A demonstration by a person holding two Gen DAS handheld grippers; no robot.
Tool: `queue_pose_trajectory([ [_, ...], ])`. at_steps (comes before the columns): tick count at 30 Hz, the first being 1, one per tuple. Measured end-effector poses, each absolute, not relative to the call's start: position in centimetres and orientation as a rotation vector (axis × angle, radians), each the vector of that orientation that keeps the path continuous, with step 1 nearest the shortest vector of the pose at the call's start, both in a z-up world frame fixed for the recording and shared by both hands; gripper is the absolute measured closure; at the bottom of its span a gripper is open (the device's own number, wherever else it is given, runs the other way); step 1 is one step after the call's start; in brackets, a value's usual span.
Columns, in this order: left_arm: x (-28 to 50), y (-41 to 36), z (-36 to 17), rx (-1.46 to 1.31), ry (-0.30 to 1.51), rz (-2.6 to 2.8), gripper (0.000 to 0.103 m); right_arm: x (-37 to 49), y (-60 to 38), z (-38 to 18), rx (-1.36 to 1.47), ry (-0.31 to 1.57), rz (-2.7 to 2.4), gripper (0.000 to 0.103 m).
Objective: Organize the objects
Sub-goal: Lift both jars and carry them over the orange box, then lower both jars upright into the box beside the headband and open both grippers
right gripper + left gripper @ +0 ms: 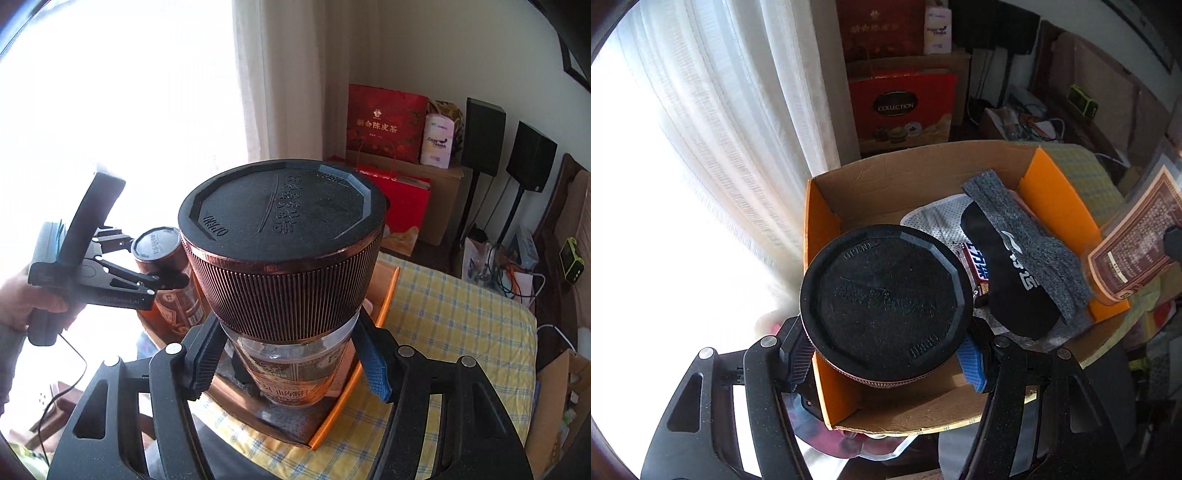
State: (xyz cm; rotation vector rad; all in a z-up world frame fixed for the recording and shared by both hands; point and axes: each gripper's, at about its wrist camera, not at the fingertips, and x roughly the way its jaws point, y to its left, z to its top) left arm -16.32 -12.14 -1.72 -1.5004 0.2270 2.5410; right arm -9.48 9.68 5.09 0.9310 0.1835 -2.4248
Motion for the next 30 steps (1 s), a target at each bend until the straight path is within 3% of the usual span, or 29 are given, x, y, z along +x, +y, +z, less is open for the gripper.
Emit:
queue_pose_trajectory([
  [12,-23.6,-10.5,-3.6,-1.548,0.21,2.532,0.041,-10.8,8.8,4.1,0.975,0.16,-2.402,0.036],
  [24,-26.9,-10.8,-9.4,-1.685,0.177,2.556,0.04,-12.7,8.0,2.4,1.037,0.104,-2.343,0.036],
  [30,-25.9,-11.3,-6.7,-1.589,0.151,2.595,0.027,-12.5,7.5,3.5,1.013,0.09,-2.33,0.036],
])
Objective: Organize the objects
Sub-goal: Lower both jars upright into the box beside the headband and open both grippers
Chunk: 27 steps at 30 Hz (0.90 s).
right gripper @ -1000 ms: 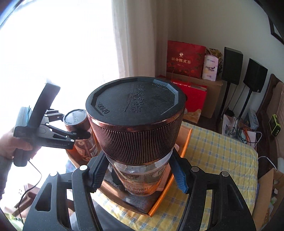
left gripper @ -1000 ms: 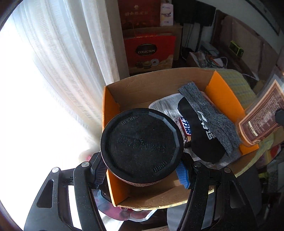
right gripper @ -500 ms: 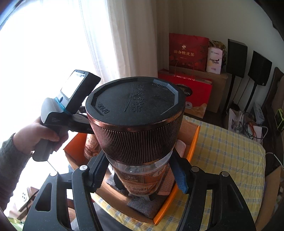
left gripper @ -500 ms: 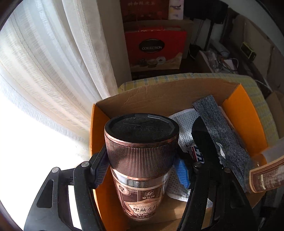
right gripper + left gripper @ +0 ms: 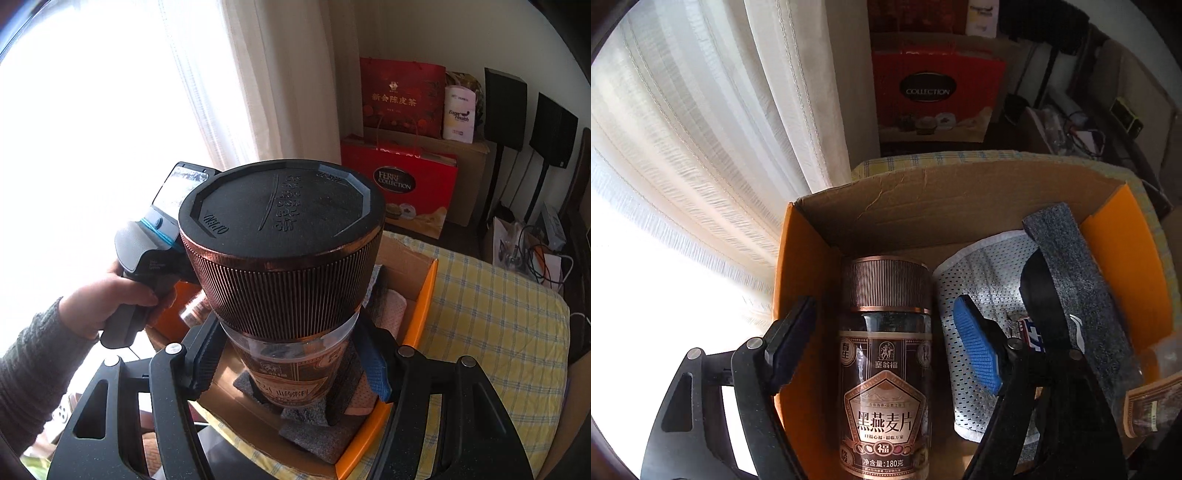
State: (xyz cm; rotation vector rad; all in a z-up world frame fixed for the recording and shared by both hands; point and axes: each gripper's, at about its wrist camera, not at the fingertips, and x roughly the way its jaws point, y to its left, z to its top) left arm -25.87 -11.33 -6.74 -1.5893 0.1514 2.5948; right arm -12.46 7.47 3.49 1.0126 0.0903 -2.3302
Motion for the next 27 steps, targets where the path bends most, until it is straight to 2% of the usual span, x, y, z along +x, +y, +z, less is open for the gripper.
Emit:
queue_pose_trajectory([
  [2,-25.2,-11.9,-5.4,-1.541,0.116,2.61,0.022,-12.5,7.1,4.3,0.998,0.088,-2.323,0.036],
  [6,-23.8,-13.1,-3.7,-1.493,0.044,2.635,0.02,-13.1,5.2,4.4,1.029,0.076,-2.258,0.036],
  [19,-19.9,-18.1,-3.7,-1.511,-0.165,2.704,0.014,-16.9,-0.6,-2.0,1.264,-0.054,-2.023,0.036],
  [23,-19.1,-18.6,-3.4,-1.488,-0.156,2.735,0.014,-18.4,-0.9,-3.6,1.323,-0.128,-1.968,0.036],
  [27,-17.9,-18.7,-3.3,-1.446,-0.158,2.768,0.014,-19.4,-1.8,-5.5,1.384,-0.117,-1.972,0.037],
])
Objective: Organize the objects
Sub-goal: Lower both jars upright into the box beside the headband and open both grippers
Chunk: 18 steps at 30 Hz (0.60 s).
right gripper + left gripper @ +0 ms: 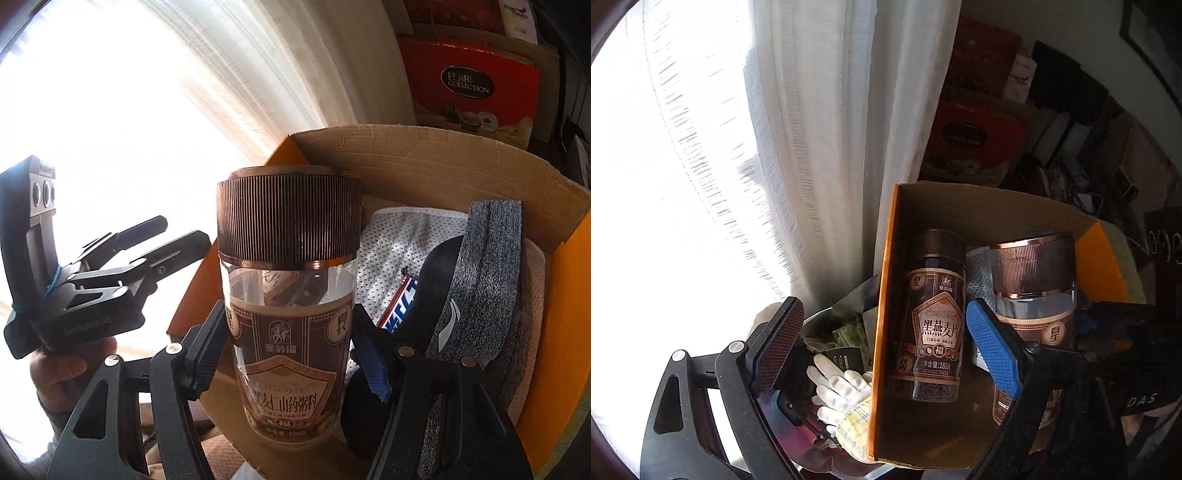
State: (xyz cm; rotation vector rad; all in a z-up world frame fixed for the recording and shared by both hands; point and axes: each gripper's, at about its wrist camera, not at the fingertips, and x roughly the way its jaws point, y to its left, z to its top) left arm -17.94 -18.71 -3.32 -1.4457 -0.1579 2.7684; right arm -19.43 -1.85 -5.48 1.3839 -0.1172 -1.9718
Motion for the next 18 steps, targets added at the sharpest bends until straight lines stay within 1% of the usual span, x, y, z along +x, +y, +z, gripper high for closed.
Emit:
queue_pose_trajectory([
  [4,-17.3,-18.6,-3.6,-1.434,-0.149,2.785,0.014,-20.3,-1.5,-7.4,1.448,-0.143,-2.016,0.036],
  [8,-16.9,-18.4,-4.1,-1.447,-0.152,2.765,0.014,-20.5,-0.8,-7.7,1.47,-0.195,-2.069,0.035],
  [9,-16.8,-18.3,-4.2,-1.449,-0.148,2.762,0.014,-20.5,-0.6,-7.5,1.468,-0.199,-2.086,0.033],
  [10,-16.7,-18.2,-4.4,-1.449,-0.146,2.759,0.014,-20.4,-0.4,-7.3,1.46,-0.205,-2.102,0.026],
  [12,-16.5,-17.9,-4.4,-1.441,-0.158,2.748,0.014,-20.3,0.3,-6.6,1.443,-0.221,-2.134,0.022],
  [15,-16.1,-17.4,-4.3,-1.43,-0.166,2.731,0.014,-19.9,1.5,-5.1,1.392,-0.236,-2.157,0.022],
  [18,-15.7,-16.7,-4.0,-1.415,-0.163,2.717,0.014,-18.9,2.5,-3.3,1.33,-0.179,-2.199,0.022],
])
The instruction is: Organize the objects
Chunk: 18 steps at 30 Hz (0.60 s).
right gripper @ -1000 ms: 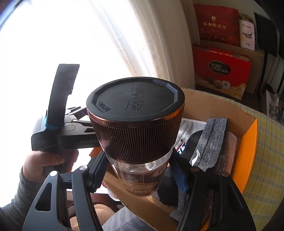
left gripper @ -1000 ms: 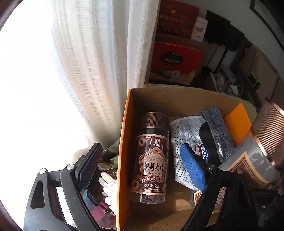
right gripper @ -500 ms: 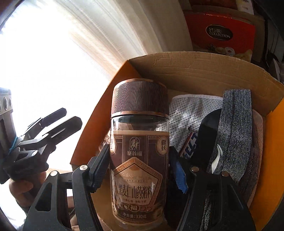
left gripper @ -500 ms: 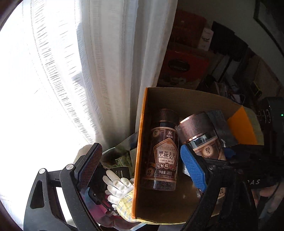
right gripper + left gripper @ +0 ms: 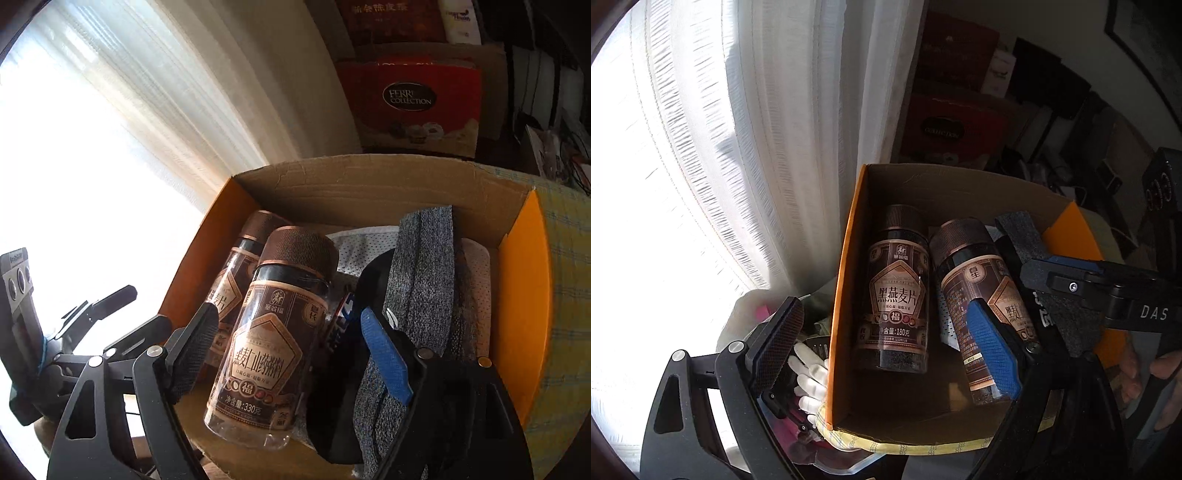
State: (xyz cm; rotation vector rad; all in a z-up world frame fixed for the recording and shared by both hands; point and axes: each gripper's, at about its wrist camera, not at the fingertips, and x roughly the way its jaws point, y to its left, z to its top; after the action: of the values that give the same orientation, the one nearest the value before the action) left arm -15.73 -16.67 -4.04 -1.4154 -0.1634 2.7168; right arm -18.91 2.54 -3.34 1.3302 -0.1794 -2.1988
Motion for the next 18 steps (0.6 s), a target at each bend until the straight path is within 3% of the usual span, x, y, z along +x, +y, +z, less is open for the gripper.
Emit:
queue_pose_trajectory([
  [4,-15.2,-15.4,-3.5,-1.379,-0.168,2.709,0.002,-17.0,4.0,-1.2,1.24,-0.066,-2.273,0.022],
  [18,-12.9,-10.6,-2.1,-1.316,-0.091,2.72,0.001,-11.9,9.3,0.5,1.127,0.067,-2.485,0.016],
])
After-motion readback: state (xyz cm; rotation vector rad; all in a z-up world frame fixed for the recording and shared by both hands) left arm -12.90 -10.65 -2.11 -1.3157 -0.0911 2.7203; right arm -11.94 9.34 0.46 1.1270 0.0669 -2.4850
